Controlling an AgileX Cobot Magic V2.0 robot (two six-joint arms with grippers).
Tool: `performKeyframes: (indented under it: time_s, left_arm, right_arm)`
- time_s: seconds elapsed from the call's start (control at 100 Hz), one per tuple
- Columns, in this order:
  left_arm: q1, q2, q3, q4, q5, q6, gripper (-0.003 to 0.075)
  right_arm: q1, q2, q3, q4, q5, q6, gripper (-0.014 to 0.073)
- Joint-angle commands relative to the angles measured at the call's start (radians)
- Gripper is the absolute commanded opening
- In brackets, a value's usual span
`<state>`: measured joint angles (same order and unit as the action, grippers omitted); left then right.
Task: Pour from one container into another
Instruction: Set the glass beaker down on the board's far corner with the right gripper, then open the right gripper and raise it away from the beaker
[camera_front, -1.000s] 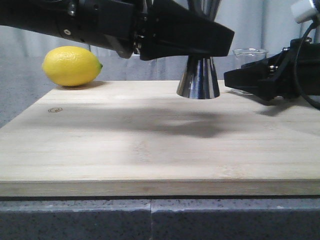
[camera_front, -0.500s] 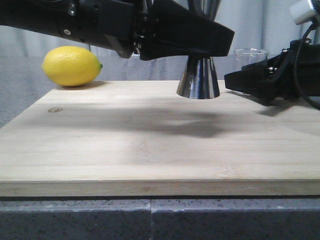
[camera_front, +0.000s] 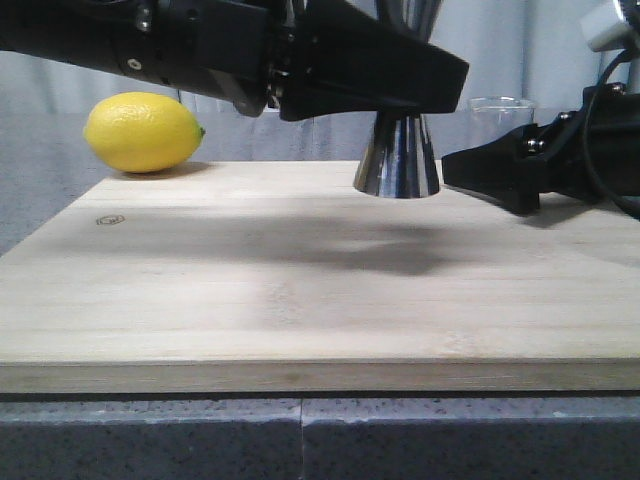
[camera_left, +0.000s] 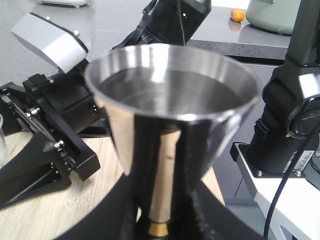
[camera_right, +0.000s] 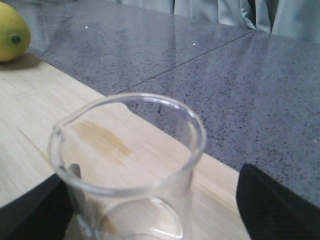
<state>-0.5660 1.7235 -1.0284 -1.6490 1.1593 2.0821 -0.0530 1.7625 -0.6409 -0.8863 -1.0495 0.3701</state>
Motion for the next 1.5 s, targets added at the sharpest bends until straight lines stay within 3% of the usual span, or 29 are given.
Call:
performKeyframes:
  time_s: [0.0,1.02,1.49]
  left_arm:
    - [0.002,-0.053,-0.029,-0.069,0.075,-0.006,-0.0019]
    - [0.021,-0.053,-0.029,-0.069,0.077,-0.006,-0.0019]
    - [0.072,-0.053,-0.029,-0.069,0.075,0.023,-0.0019]
  right_arm:
    - [-0.003,-0.031,-0.017,0.029,-0.068,0.009,0.0577]
    - [-0.003,-0.2,-0.017,0.029,-0.076,0.133,0.0577]
    - [-0.003,-0.459,-0.017,0.029,-0.039,0.172,0.0575]
